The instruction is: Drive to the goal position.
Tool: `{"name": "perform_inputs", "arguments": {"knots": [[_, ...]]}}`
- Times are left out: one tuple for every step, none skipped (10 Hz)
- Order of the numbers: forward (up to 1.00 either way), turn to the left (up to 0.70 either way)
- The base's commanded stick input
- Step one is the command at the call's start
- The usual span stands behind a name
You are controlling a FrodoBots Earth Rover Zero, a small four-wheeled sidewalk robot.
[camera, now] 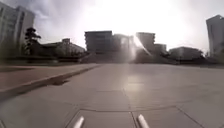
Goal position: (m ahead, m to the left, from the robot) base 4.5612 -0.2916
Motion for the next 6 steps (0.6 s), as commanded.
{"name": "perform_inputs", "arguments": {"knots": [[1.00,0.00],[1.00,0.00],[1.00,0.00],[1.00,0.00],[1.00,0.00],[1.00,0.00]]}}
